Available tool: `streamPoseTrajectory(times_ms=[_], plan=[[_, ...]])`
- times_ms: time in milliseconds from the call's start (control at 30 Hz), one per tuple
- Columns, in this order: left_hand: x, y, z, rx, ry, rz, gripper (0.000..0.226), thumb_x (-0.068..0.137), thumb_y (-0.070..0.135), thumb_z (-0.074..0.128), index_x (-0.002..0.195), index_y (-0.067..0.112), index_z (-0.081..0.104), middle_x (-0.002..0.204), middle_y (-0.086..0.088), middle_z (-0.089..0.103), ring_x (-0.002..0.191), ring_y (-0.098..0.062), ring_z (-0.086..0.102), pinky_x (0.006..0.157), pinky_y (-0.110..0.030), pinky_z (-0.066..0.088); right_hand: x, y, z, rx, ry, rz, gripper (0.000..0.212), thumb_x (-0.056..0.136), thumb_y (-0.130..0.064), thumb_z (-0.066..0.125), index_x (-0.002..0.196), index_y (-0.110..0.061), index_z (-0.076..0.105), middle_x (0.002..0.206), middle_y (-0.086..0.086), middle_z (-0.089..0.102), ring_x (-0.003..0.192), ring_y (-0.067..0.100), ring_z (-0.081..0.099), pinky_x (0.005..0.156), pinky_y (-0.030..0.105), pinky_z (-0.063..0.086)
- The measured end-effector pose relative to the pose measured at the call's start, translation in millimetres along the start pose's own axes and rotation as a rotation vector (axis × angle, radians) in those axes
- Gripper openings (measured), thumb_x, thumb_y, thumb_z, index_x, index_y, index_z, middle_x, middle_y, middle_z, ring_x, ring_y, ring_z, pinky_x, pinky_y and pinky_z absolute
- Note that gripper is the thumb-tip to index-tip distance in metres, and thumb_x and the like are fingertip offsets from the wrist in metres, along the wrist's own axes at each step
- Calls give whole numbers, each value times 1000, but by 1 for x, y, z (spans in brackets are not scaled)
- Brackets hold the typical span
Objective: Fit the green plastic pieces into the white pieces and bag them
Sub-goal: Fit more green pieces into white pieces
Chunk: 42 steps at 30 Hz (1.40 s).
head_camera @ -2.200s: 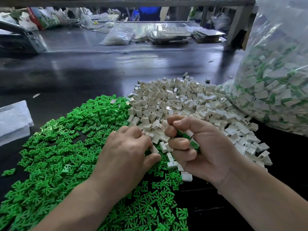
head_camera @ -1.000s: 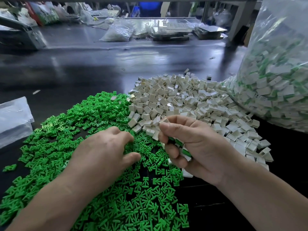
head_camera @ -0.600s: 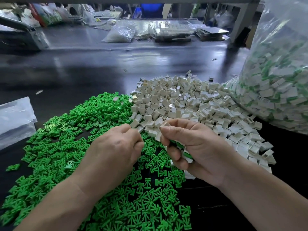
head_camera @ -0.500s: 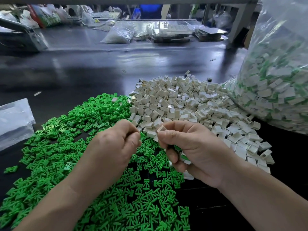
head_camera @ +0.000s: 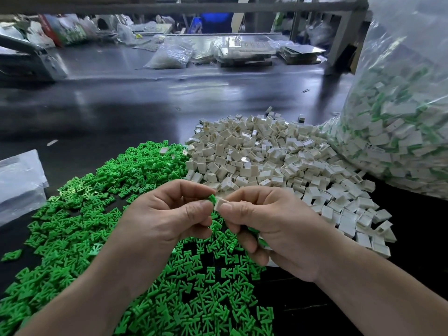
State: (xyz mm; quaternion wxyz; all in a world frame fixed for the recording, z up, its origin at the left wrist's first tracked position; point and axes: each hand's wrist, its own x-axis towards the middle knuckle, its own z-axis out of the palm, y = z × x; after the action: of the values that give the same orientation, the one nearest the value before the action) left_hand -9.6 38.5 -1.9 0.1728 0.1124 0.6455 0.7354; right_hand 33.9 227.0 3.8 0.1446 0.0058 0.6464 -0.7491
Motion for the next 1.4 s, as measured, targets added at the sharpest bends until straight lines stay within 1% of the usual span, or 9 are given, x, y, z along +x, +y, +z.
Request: streamPoseTrajectory(times_ms=[267,400,500,833,933,1033,1167,1300,1400], plan=[[-2,-1,-1,85,13,117,22,74,26,77,94,16,77,77,-13,69,69,-19,66,59,-27,55,0,2,-2,-35,3,-59,7,92,-23,73,87,-18,74,67,-1,59,48,11,50,37,20,38],[-3,-1,-2,105,41,171,26,72,31,78,95,18,77,74,-12,68,67,-21,66,58,-29,55,1,3,-2,-47,5,-73,8,92,-24,73,87,-18,74,66,-2,58,47,11,50,37,21,38],[-5,-1,-1,216,43,212,14,81,27,78,94,22,76,73,-9,69,66,-22,67,59,-29,57,2,3,-2,-70,18,-72,8,92,-24,73,86,-20,74,66,-3,58,47,11,50,37,21,38],[-11,2,7,307,67,321,12,79,27,73,89,26,76,72,-7,70,65,-19,67,58,-25,56,-1,3,-1,-135,18,-118,14,96,-27,67,88,-16,72,68,-1,58,49,12,51,39,23,40],[-9,3,6,69,14,197,25,78,36,79,91,15,75,71,-9,66,62,-22,63,53,-28,53,-2,2,0,-119,-26,-141,16,93,-31,66,84,-18,71,69,0,58,48,12,50,38,22,39],[-9,2,9,-192,-150,2,46,74,41,80,107,10,71,69,-10,63,55,-20,61,45,-28,50,-2,0,0,-90,-61,-139,18,91,-31,65,82,-17,69,70,1,57,47,12,48,38,20,38],[-9,1,14,-457,-346,-134,41,82,31,76,116,8,68,73,-12,69,58,-19,68,45,-25,54,-3,-2,-2,13,-133,-73,25,92,-28,64,104,-7,72,69,0,60,46,8,48,36,18,36],[-9,1,15,-507,-317,-202,39,72,30,85,103,9,73,69,-14,69,53,-19,68,42,-24,54,-4,-3,-3,16,-117,-28,29,90,-28,69,101,-1,67,66,0,59,45,8,48,36,17,36],[-10,1,21,-484,-225,-221,19,79,29,72,89,13,75,58,-11,65,42,-17,63,35,-22,49,-5,-4,0,-18,-120,-36,17,90,-27,69,92,-10,72,67,2,58,45,8,48,36,17,36]])
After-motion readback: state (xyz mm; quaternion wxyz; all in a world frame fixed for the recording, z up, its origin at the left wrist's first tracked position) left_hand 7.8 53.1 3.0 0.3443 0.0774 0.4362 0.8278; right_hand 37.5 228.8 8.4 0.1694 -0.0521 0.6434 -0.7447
